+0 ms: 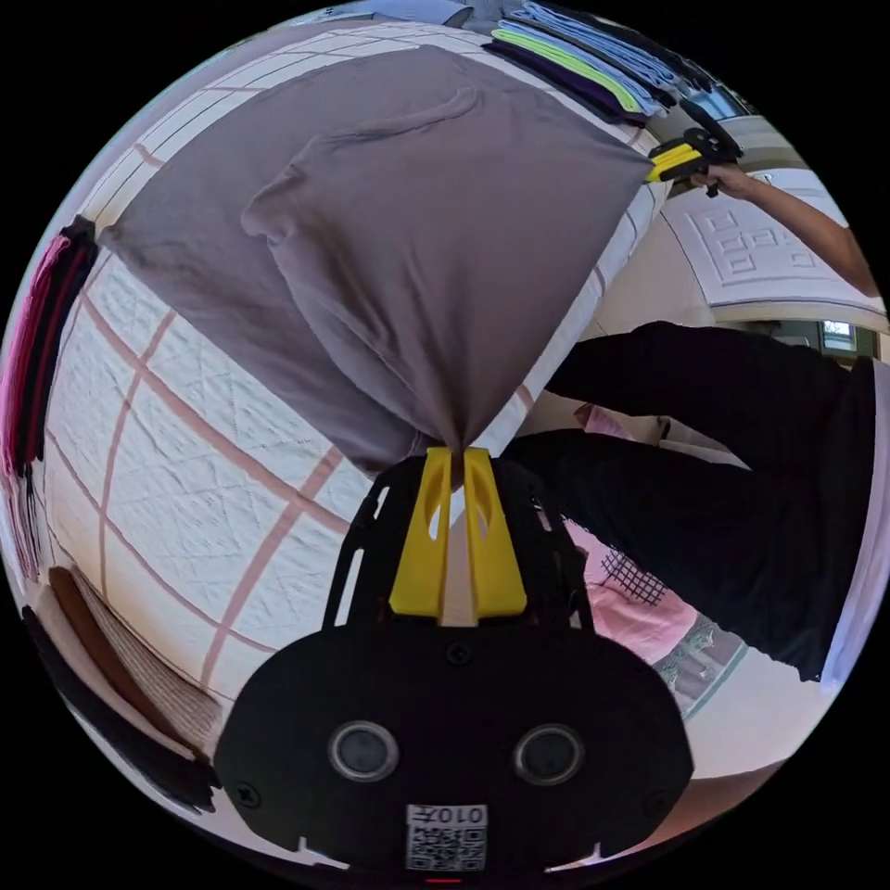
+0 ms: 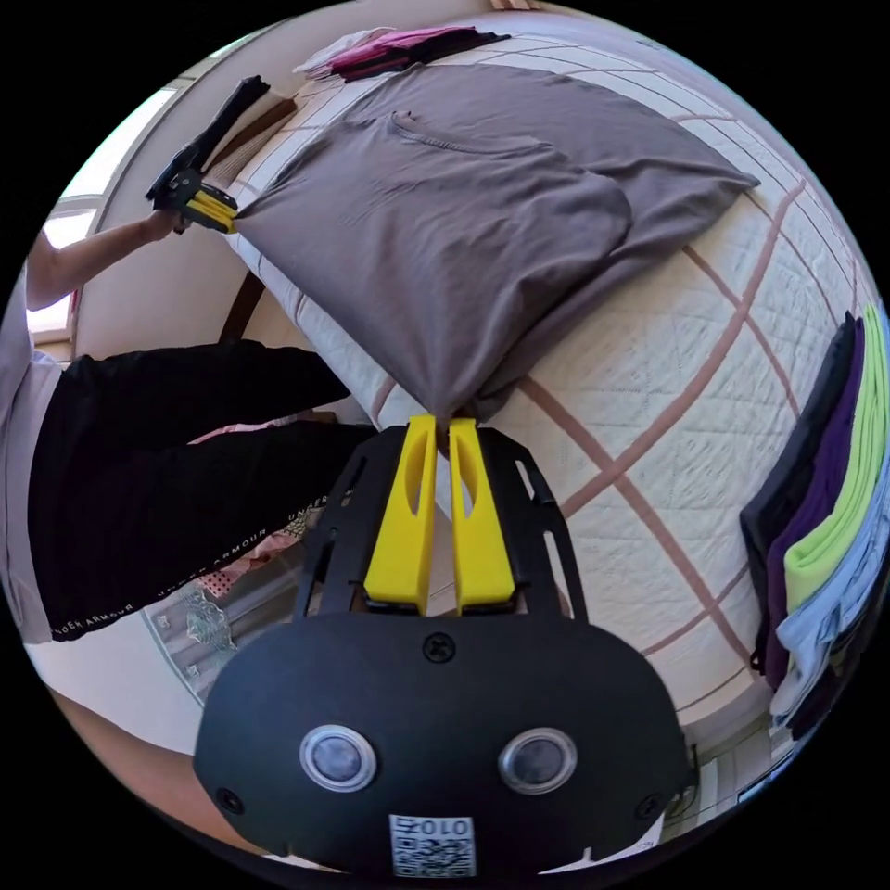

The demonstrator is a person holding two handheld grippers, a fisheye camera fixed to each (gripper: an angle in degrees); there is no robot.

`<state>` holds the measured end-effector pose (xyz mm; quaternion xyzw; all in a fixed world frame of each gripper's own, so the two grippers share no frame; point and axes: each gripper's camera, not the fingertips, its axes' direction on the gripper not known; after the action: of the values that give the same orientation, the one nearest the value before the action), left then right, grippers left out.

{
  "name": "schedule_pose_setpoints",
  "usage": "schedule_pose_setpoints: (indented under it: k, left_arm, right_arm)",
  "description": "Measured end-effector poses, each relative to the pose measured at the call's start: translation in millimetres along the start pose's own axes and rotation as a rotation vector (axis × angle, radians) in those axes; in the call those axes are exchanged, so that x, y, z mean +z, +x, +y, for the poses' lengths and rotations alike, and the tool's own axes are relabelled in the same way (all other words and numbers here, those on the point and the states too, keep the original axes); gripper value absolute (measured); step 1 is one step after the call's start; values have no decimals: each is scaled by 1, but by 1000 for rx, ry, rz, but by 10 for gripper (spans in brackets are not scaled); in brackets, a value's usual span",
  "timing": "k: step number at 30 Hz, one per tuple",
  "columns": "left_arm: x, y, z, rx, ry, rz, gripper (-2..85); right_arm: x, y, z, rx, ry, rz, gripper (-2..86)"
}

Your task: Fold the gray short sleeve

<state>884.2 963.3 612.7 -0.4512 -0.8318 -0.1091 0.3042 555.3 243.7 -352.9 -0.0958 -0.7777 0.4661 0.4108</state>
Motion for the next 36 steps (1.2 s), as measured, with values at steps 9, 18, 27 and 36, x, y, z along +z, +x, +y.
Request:
schedule_pose_setpoints:
  k: [9, 18, 27, 36]
  left_arm:
    - [2, -15, 46, -153, -52, 19, 45]
    - [-104, -115, 25, -507, 413, -199, 82]
    - [-123, -277, -65, -671, 458, -173, 102]
    - [-103, -307, -50, -750, 510, -95, 99]
  right_arm:
    - [1, 10, 31, 181, -97, 67, 23]
    - [-103, 51, -29, 263, 550, 360, 58]
    - [-127, 191, -140, 342, 494, 202, 80]
    - [-91, 264, -172, 473, 385, 10, 84]
